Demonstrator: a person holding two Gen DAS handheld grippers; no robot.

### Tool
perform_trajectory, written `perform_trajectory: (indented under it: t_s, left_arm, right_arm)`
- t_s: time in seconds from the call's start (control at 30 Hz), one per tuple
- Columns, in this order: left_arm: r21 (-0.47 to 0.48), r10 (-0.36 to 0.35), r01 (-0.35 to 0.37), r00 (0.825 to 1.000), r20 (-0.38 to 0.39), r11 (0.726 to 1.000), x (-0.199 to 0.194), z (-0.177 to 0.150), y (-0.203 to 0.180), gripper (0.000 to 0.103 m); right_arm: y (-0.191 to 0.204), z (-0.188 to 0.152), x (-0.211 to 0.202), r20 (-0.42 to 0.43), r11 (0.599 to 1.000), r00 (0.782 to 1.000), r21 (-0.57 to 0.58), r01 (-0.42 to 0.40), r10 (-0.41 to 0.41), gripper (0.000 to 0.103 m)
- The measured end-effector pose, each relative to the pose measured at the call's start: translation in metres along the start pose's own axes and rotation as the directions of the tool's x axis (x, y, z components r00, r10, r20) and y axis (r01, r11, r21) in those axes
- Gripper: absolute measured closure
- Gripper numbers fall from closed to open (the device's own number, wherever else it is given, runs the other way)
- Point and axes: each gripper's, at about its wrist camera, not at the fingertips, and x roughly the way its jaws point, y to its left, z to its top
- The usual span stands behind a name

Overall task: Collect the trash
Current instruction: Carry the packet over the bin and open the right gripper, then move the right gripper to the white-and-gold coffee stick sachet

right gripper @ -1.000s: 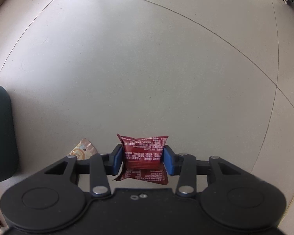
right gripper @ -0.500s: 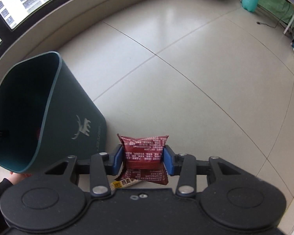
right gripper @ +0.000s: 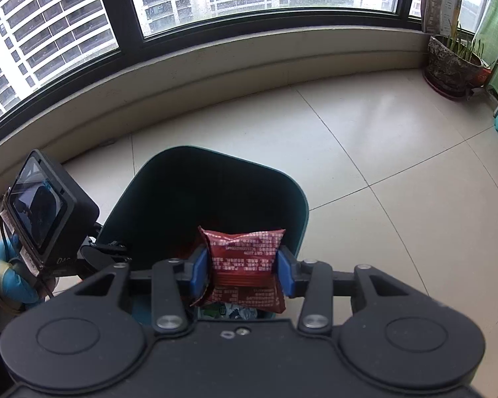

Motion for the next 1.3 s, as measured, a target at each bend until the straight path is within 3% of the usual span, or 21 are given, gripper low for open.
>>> perform_trajectory:
  t_s: [0.33,0.57,0.97,1.3]
  left_arm:
    - [0.011,0.001,-0.001,1.000,0.011,1.000,-0.001,-0.002,-0.001,0.090]
    - [0.017,0.005,-0.005,1.000,0.013,1.000,0.000,-0.004,-0.005,0.090]
    - [0.012,0.000,0.000,1.000,0.014,1.000,-0.001,-0.003,-0.004,0.090]
    - [0.003,-0.009,0.009,1.000,0.005,1.000,0.002,-0.002,0.002,0.090]
  right_arm:
    - [0.022,0.006,0.096,-0.152,1.000,0.988,0.002,0.015,-0.014,0.061]
    - [0.029,0.000,0.130,-0.215,0.999,0.976,-0.010,0.034,-0.035,0.060]
    - [0.022,-0.002,0.118,-0.185,1.000,0.983,0.030,0.007,-0.001,0.045]
    - [0.017,0.006,0.072,-0.124,1.000,0.992,0.016,-0.006,0.008,0.041]
